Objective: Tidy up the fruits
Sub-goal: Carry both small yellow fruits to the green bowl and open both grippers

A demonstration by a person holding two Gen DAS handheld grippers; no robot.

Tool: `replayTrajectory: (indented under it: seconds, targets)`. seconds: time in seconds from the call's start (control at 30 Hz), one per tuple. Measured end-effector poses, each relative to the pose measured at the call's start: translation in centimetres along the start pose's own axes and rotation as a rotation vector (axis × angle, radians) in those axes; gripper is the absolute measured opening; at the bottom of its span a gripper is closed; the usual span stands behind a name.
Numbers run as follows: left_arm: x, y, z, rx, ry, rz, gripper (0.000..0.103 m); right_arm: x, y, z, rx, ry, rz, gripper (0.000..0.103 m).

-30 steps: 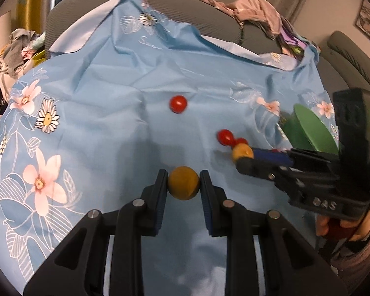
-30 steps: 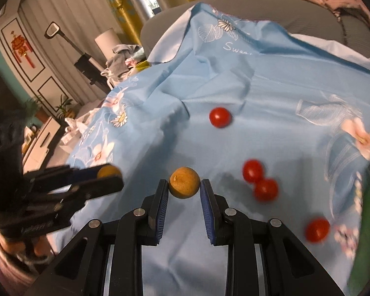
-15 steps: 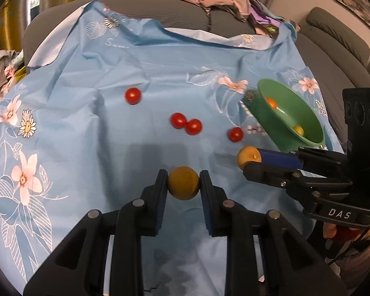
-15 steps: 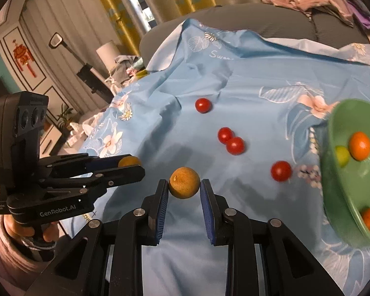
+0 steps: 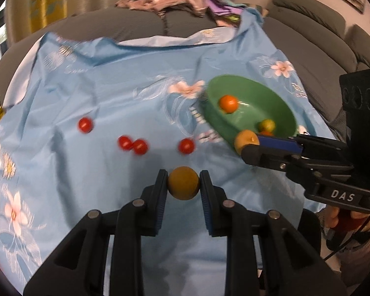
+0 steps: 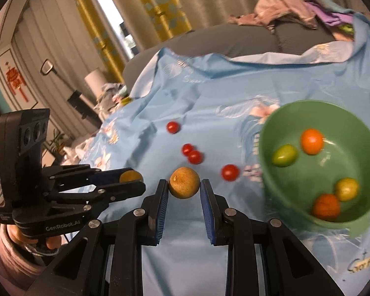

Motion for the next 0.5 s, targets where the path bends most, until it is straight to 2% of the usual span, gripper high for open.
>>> replayTrajectory:
  seconds: [0.3,0.5]
  targets:
    - [5.4,3.4,-0.8,0.03,-0.088,-0.084,0.026,4.1,0.3,4.4,0.095,-0.112,-0.05,0.029]
    - [9.2,5.5,-2.4,0.031,-0.158,-0.126,0.026,6.9,0.0,6.4,0.128,-0.173,-0.094,0.029]
Point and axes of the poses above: each gripper's, at about its wrist camera, not at the fingertips, and z roughly against the way its jaws point, x to its right, y to its top, the point moved 8 cm from there along -z, roughly the way its jaws point, and after that the axes turned 15 degrees about y, right-handed, at the moved point
